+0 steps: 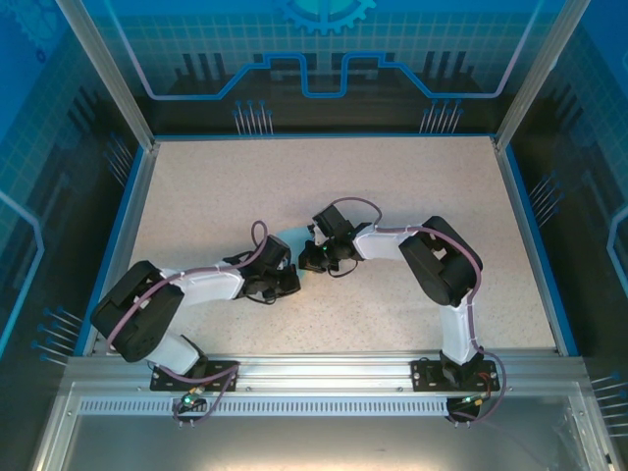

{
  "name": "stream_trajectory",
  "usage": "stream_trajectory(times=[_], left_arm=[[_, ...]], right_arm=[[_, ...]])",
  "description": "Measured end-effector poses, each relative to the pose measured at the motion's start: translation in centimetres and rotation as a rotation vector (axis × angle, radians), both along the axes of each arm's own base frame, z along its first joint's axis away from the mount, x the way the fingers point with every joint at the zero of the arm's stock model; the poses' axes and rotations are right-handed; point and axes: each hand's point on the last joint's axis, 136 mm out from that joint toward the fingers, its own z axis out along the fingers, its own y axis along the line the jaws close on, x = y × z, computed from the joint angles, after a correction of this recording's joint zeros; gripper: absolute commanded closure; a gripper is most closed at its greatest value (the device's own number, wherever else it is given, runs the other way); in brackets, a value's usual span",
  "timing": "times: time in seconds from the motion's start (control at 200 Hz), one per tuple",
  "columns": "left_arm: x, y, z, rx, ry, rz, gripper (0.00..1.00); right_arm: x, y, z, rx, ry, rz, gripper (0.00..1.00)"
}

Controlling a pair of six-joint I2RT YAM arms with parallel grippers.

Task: Fold a paper plane with a square sheet of paper (pick it up from the middle)
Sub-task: Third fold the triangle at the center of the table.

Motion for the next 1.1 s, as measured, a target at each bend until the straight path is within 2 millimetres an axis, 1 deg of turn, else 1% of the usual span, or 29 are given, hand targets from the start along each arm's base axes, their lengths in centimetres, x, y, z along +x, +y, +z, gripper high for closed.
stream_trajectory(times=[0.285,0.415,0.51,0.57,0.71,0.835,0.94,1.025,1.1], left_arm=[[-0.9,0.5,0.0,-0.013,-0.002,-0.001,0.98],[-1.9,1.0,0.2,0.004,0.032,-0.005,0.97],[-3.1,1.7,0.7,0.018,0.065,-0.011,0.96],[-3.2,1.7,1.5,0.006,0.054,-0.014,0.94],[-2.4,0.6,4.0,-0.066,-0.012,-0.025,0.93],[-1.4,-0.8,5.1,-0.141,-0.049,-0.03,0.91],[-1.0,-2.2,5.1,-0.188,-0.052,-0.038,0.91],[-0.9,-3.1,4.3,-0.203,-0.034,-0.049,0.91],[-0.9,-3.6,3.5,-0.206,-0.015,-0.049,0.91]], right_arm=[[0.0,0.0,0.0,0.0,0.0,-0.001,0.96],[0.0,-0.2,0.0,0.0,-0.004,-0.014,0.97],[-0.1,-1.2,0.1,-0.025,-0.019,-0.056,0.97],[-0.3,-2.4,0.1,-0.058,-0.027,-0.105,0.97],[-1.3,-5.0,0.2,-0.125,-0.028,-0.226,0.98],[-2.2,-5.7,0.2,-0.155,-0.022,-0.317,0.99],[-2.9,-6.0,0.2,-0.164,-0.011,-0.377,1.0],[-3.6,-6.4,0.3,-0.166,0.001,-0.412,1.0],[-4.0,-7.0,0.3,-0.165,0.005,-0.431,0.98]])
